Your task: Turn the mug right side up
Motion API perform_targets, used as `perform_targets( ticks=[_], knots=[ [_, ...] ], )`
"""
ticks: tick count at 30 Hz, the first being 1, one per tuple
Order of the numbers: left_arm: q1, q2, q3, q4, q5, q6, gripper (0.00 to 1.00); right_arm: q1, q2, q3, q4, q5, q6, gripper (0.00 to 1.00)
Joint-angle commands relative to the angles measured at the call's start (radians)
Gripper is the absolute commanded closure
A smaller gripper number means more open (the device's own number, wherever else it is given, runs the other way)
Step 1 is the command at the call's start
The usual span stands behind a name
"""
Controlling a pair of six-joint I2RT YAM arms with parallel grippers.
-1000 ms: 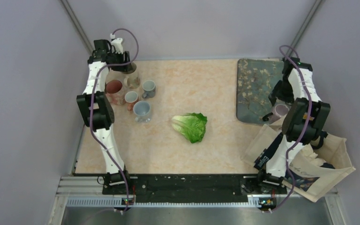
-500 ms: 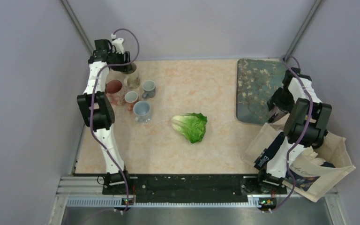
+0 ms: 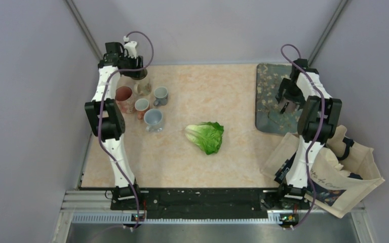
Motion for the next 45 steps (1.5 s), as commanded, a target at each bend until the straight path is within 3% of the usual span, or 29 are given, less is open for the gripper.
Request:
perform_targets(
  ticks=[1,7,10,19,26,31,33,36,37,45],
  knots=[
    [-0.008,-0.081,0.031,0.009,0.001,0.02,0.37,0.002,-0.051,0.013,0.017,0.047,-0.057,0.01],
    [-0.01,-0.076,0.039,0.022,0.016,0.021,0.37,0.015,-0.26,-0.29,0.197,0.04,0.005,0.01],
    [-0.011,-0.078,0.045,0.025,0.019,0.02,0.36,0.051,-0.289,-0.359,0.268,0.063,0.061,0.06],
    [-0.013,-0.096,0.04,0.026,0.013,0.022,0.36,0.073,-0.223,-0.342,0.34,0.154,0.158,0.38],
    [-0.013,-0.104,0.039,0.026,0.01,0.026,0.36,0.073,-0.197,-0.345,0.351,0.254,0.215,0.49],
    [-0.013,-0.104,0.04,0.026,0.019,0.021,0.36,0.066,-0.143,-0.297,0.345,0.234,0.166,0.56],
    [-0.013,-0.108,0.042,0.028,0.017,0.021,0.36,0.063,-0.137,-0.281,0.342,0.233,0.157,0.68],
    [-0.014,-0.112,0.043,0.026,0.016,0.016,0.36,0.059,-0.138,-0.271,0.334,0.248,0.136,0.96],
    [-0.015,-0.114,0.043,0.026,0.019,0.011,0.36,0.059,-0.137,-0.26,0.322,0.255,0.125,1.0],
    [-0.04,-0.128,0.062,0.043,0.054,-0.092,0.32,0.071,-0.191,-0.147,0.276,0.203,0.018,1.0]
  ],
)
